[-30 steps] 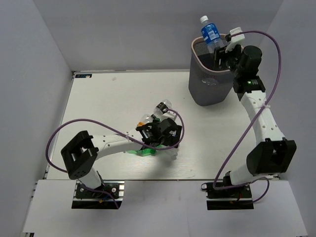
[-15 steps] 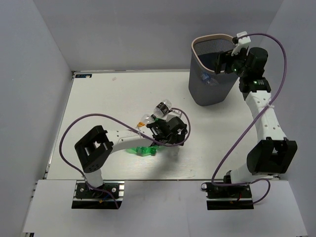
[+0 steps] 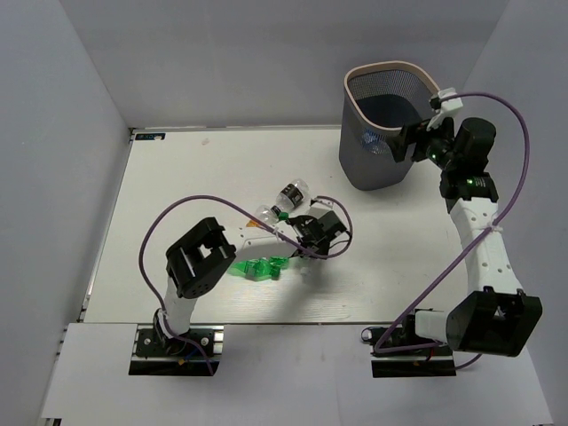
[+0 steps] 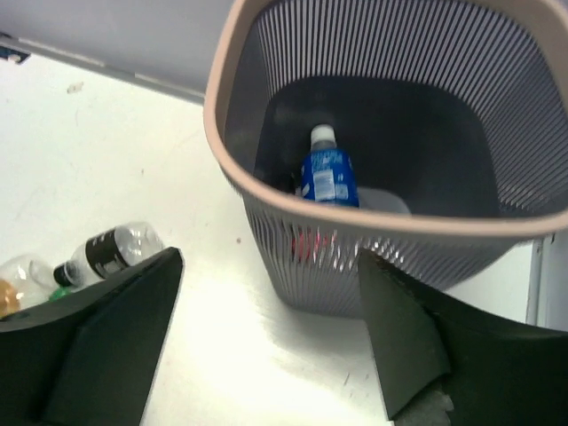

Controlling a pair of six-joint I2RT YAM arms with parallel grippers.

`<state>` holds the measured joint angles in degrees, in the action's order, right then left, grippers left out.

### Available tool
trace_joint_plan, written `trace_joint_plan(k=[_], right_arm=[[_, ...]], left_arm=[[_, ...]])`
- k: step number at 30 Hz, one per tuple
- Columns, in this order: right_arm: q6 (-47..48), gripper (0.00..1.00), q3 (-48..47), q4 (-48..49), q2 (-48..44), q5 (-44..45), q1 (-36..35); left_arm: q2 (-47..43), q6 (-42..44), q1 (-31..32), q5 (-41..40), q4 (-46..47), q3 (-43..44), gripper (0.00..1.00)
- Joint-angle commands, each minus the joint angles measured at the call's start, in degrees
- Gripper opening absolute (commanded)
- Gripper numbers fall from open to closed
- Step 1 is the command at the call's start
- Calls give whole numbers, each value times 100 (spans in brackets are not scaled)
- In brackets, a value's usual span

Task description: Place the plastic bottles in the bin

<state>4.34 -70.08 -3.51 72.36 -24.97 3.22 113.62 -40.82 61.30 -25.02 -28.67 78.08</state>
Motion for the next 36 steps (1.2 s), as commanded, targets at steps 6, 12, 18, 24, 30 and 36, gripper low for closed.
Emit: trace_joint_plan(k=[6,12,18,24,30,36], right_arm=[[-196,3,671,-289,-757,-351,380],[260,0,1347,-1011,-1186,-438,609],[2249,16,2130,-1976,-1417,-2176,644],[3195,20,2710,-2883,-1531,-2530,636],[3293,20,3053,-3059,-1637,-2723,627],[3214,17,3282,-2822,-1734,-2732,601]], left_arm=[[-928,1074,31,339,888,708,28],[-1150,1769,-100,243,1432,2154,28],[-544,2314,-206,682,2354,3693,28],[730,2254,-478,796,3180,5444,28],[1600,1464,-777,717,4526,5998,31],[2533,569,-1066,348,5389,6763,37]])
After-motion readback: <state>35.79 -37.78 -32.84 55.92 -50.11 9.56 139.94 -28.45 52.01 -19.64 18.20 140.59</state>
